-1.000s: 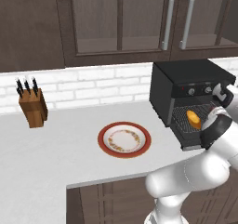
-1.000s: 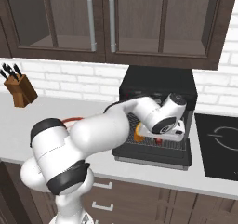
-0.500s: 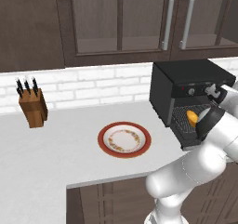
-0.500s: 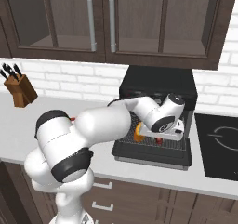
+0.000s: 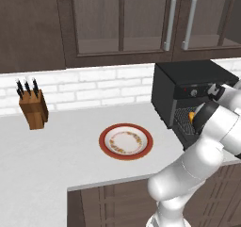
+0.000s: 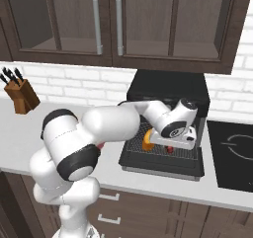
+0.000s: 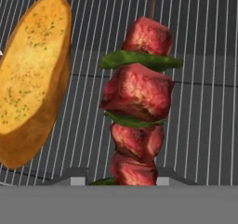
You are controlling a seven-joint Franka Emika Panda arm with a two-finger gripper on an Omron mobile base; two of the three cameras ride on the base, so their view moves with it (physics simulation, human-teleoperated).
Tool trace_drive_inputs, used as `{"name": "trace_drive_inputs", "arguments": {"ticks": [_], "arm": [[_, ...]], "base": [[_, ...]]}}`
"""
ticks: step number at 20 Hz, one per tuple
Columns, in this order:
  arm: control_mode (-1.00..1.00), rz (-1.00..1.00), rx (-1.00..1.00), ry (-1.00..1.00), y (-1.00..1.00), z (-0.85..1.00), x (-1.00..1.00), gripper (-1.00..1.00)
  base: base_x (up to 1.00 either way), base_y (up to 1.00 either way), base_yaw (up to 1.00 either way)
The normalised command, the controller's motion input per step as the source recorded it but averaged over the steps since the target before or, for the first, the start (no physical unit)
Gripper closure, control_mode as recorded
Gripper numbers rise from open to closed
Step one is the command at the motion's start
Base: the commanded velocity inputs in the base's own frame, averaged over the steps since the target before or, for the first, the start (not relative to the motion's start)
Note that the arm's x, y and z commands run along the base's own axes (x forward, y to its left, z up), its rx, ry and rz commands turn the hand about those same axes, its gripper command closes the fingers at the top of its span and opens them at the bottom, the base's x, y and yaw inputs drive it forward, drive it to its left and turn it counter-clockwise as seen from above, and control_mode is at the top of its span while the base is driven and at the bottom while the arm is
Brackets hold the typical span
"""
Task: Pick up the kebab skewer and baguette bread, and place them inside the toaster oven. Close the toaster oven door and start by setting the timer.
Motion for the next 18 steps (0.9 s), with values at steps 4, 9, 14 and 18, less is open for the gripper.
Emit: {"name": "trace_drive_inputs", "arguments": {"ticks": [4, 9, 14, 18], "arm": [[-1.0, 0.0, 0.02, 0.0, 0.0, -0.01, 0.01, 1.0], [-1.0, 0.0, 0.01, 0.0, -0.01, -0.13, 0.01, 1.0], [-1.0, 0.0, 0.02, 0.0, 0.0, -0.12, 0.0, 1.0], [-1.0, 0.0, 0.02, 0.0, 0.0, 0.0, 0.01, 1.0]], "base": [[0.0, 0.0, 0.0], [0.0, 0.0, 0.0], [0.0, 0.0, 0.0], [0.0, 0.0, 0.0]]}}
